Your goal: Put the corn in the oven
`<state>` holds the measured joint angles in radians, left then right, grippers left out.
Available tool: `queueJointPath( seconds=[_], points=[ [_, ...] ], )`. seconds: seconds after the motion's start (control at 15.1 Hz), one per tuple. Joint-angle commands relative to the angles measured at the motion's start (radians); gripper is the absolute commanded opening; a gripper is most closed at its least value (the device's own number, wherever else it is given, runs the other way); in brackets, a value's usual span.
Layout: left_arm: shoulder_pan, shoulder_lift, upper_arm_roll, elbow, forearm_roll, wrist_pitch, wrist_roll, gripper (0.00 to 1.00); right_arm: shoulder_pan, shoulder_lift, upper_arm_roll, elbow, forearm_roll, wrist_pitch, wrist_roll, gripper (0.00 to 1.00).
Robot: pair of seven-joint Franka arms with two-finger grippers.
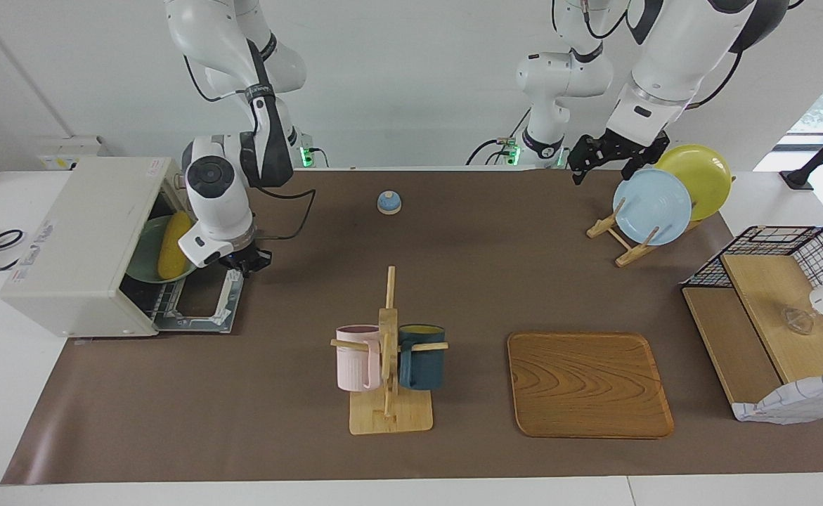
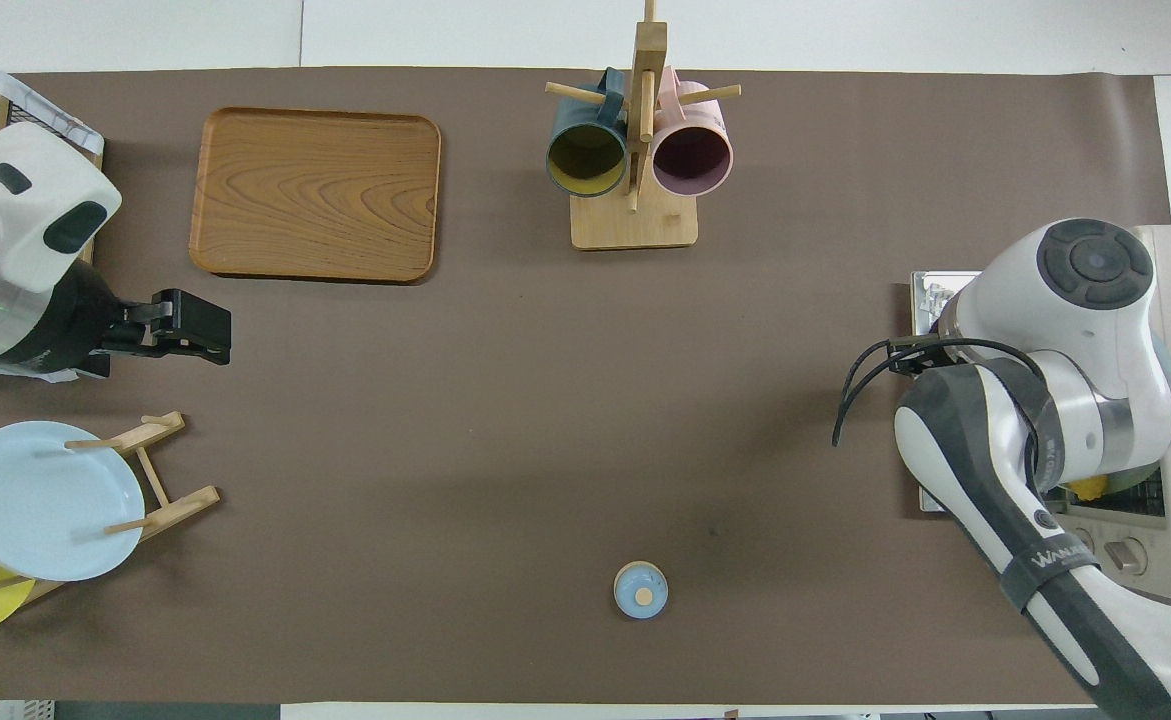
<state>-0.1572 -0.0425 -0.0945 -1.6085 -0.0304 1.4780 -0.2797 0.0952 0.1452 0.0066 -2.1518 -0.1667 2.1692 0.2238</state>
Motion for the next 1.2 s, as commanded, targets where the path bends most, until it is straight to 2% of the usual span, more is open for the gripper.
queueJointPath(
  seconds=[0.0, 0.53, 1.0, 1.13],
  points=[
    [0.002, 0.004, 0.004, 0.018, -0.006, -0.022, 0.002, 1.0, -0.003, 0.027, 0.006, -0.005, 0.013, 0.029, 0.014, 0.0],
    [0.008, 0.004, 0.006, 0.018, -0.006, -0.024, -0.003, 1.0, -0.005, 0.022, 0.003, -0.043, -0.02, -0.002, 0.015, 0.0],
    [0.008, 0.004, 0.006, 0.018, -0.006, -0.024, -0.003, 1.0, -0.005, 0.016, 0.003, -0.039, -0.206, -0.058, 0.012, 0.0],
    [0.01, 0.004, 0.006, 0.018, -0.006, -0.024, -0.003, 1.0, -0.012, 0.02, 0.004, 0.01, -0.252, -0.127, -0.01, 0.0]
  ],
)
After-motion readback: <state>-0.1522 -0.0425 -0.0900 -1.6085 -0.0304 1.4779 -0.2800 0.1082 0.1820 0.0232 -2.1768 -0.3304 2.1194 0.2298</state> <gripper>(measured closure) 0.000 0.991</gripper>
